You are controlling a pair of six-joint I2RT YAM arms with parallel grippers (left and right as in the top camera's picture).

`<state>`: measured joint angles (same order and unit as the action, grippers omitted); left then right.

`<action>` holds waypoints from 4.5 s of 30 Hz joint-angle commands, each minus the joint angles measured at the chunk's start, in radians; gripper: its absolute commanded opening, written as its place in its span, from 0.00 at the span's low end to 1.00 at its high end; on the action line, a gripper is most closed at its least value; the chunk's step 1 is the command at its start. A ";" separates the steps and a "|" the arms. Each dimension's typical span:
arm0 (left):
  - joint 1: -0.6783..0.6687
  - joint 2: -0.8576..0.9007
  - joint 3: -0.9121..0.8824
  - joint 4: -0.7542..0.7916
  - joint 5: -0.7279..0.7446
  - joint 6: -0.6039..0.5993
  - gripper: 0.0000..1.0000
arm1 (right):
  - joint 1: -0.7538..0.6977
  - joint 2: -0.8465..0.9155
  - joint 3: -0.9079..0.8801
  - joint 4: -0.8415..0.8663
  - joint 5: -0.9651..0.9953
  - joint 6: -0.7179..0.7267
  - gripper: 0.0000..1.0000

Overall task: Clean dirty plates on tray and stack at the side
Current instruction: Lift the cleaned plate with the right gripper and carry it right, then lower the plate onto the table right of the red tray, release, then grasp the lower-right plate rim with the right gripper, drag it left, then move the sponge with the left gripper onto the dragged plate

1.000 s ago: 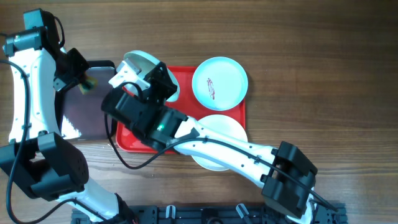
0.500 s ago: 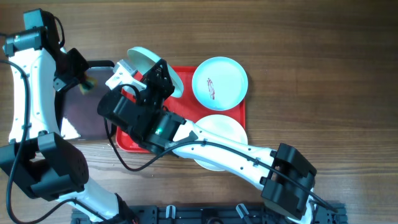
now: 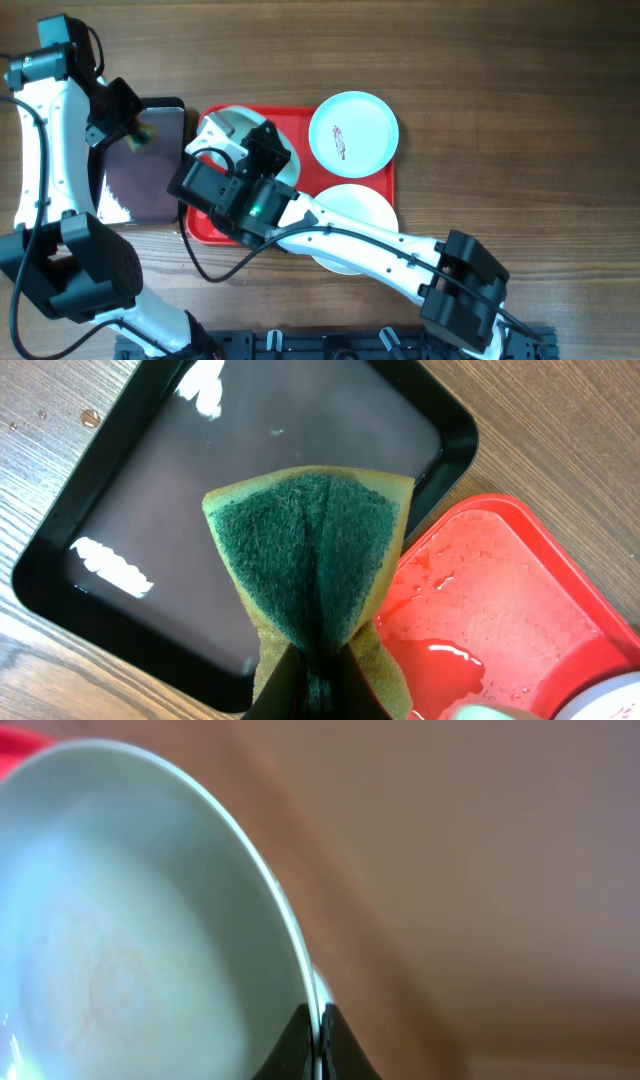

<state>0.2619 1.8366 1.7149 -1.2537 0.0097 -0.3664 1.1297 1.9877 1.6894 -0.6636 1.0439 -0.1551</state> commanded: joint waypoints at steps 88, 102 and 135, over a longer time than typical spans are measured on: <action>-0.049 0.011 0.004 0.023 0.009 0.019 0.04 | -0.878 -0.407 -0.861 -0.100 -1.469 0.264 0.40; -0.049 0.011 0.004 0.023 0.009 0.019 0.04 | -0.879 -0.408 -0.922 -0.019 -1.499 0.338 0.04; -0.049 0.011 0.004 0.022 0.079 0.019 0.04 | -0.432 0.035 -0.287 0.111 -1.165 0.768 0.04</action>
<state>0.2161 1.8404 1.7149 -1.2327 0.0170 -0.3634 0.6987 1.9907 1.3754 -0.5762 -0.0952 0.6231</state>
